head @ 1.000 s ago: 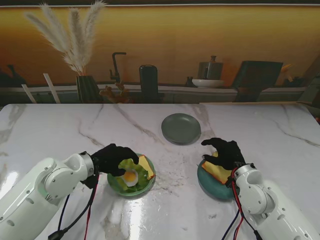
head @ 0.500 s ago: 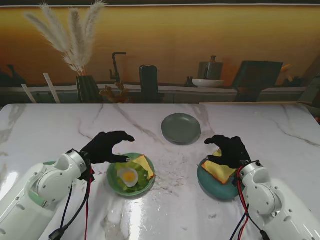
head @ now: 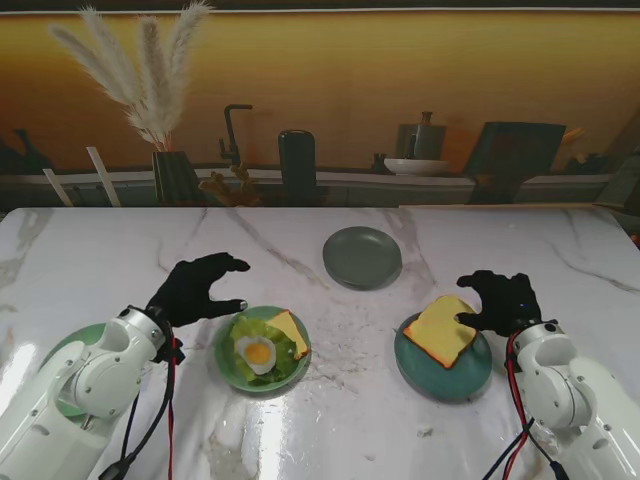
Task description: Prepare sandwich (Bread, lettuce, and egg)
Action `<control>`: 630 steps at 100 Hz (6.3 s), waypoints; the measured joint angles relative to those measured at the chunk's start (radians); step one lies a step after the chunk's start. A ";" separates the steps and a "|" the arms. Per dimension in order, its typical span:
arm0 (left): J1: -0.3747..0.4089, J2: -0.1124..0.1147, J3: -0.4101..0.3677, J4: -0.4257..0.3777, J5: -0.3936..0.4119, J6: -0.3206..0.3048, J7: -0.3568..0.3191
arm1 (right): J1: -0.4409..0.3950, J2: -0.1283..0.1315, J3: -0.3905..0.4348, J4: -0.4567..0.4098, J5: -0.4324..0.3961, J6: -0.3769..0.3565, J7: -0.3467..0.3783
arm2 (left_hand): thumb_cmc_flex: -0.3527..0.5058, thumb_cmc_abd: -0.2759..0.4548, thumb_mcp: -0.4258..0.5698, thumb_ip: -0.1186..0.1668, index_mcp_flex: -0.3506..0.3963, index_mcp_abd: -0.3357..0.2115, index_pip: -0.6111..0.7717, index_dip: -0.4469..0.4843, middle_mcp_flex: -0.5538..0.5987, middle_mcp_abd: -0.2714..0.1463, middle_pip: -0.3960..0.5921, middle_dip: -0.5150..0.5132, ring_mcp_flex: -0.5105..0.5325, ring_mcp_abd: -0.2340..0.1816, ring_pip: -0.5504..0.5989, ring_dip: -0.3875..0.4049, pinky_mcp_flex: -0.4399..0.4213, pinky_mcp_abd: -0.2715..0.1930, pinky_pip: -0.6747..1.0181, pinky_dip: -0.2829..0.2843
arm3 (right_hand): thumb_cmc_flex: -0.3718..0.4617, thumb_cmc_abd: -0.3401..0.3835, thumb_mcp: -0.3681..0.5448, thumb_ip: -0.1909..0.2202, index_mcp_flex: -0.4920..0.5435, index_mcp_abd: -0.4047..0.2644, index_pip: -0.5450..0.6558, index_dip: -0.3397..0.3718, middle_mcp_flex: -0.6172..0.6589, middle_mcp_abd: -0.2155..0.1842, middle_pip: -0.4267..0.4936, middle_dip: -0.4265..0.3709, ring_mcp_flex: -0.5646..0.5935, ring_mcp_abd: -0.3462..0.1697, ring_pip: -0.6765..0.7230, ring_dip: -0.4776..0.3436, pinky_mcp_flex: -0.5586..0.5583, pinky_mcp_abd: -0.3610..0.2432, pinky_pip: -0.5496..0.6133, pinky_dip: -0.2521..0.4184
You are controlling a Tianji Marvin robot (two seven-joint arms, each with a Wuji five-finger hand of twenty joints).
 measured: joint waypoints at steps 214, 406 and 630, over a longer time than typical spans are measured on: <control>-0.003 -0.002 -0.003 0.027 0.023 -0.008 0.023 | 0.133 -0.009 -0.126 0.150 0.058 0.080 -0.067 | 0.010 0.024 -0.018 0.000 0.039 0.019 0.037 0.023 0.003 0.001 0.027 0.015 0.005 0.000 0.038 0.028 0.014 0.011 0.077 0.073 | 0.136 -0.278 0.253 -0.128 0.291 -0.159 0.890 0.611 0.489 -0.164 0.535 0.620 0.447 -0.054 0.665 0.439 0.426 -0.039 0.324 0.304; 0.019 -0.012 -0.086 0.035 0.083 -0.057 0.124 | 0.086 -0.116 -0.231 -0.197 0.910 0.293 -0.138 | 0.010 0.034 -0.017 0.000 0.118 0.040 0.096 0.048 0.016 0.001 0.054 0.045 0.021 0.000 0.075 0.052 0.026 0.011 0.105 0.075 | 0.098 -0.352 0.566 0.197 0.411 -0.051 0.618 -0.019 0.673 -0.002 0.383 0.621 0.743 0.023 0.752 0.425 0.790 -0.018 0.469 0.362; 0.044 -0.014 -0.149 0.028 0.115 -0.054 0.153 | 0.467 -0.323 -0.659 0.223 1.493 0.409 -0.121 | 0.010 0.058 -0.018 0.000 0.118 0.041 0.097 0.057 0.016 0.002 0.054 0.045 0.021 0.000 0.075 0.052 0.026 0.011 0.105 0.075 | 0.168 -0.300 0.546 0.011 0.371 -0.048 0.616 -0.048 0.607 0.012 0.370 0.547 0.665 0.062 0.662 0.360 0.650 -0.015 0.382 0.349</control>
